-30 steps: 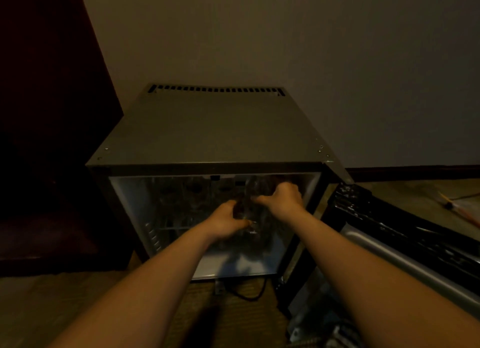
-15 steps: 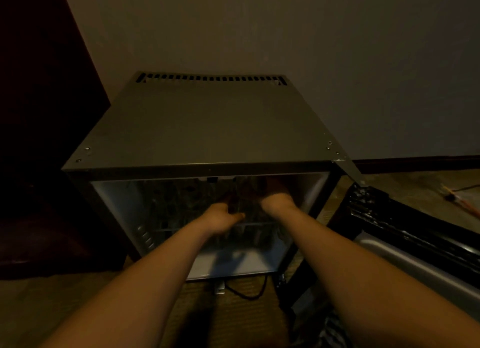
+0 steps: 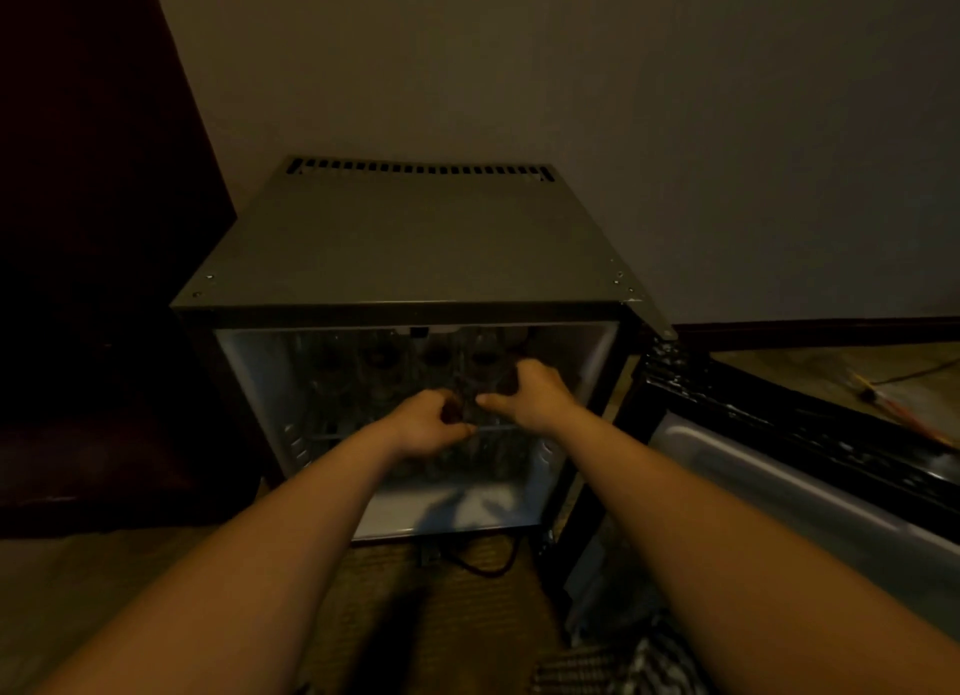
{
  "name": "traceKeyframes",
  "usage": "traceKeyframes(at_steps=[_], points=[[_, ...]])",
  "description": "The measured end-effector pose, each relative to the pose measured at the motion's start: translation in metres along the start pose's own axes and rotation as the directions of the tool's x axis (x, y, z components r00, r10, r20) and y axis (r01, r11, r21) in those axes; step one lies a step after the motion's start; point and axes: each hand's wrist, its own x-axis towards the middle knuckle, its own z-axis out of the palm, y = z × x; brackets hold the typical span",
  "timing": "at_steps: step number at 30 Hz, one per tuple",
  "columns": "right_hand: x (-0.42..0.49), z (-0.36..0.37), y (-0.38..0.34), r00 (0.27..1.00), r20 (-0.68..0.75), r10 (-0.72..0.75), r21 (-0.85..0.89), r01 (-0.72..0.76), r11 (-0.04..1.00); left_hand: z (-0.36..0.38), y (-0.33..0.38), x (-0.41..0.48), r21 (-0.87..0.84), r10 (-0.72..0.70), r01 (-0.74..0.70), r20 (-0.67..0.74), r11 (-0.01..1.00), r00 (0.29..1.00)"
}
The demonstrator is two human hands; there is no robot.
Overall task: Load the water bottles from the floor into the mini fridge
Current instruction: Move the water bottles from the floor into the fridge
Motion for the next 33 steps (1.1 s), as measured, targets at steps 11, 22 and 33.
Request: traceKeyframes(at_steps=[11, 22, 33], points=[[-0.083, -0.025, -0.011, 0.987, -0.023, -0.156, -0.03, 0.155, 0.987, -0.011, 0.033, -0.066, 0.226, 0.068, -0.077, 0.048, 0.971, 0.997], [-0.221, -0.109, 0.016, 0.971, -0.124, -0.203, -0.017, 0.203, 0.979, 0.014, 0.131, -0.158, 0.317, 0.269, -0.319, 0.192, 0.893, 0.944], [-0.357, -0.18, 0.126, 0.976, -0.216, -0.022, -0.196, -0.021, 0.98, 0.147, 0.243, -0.219, 0.237, 0.419, -0.551, 0.437, 0.8, 0.796]])
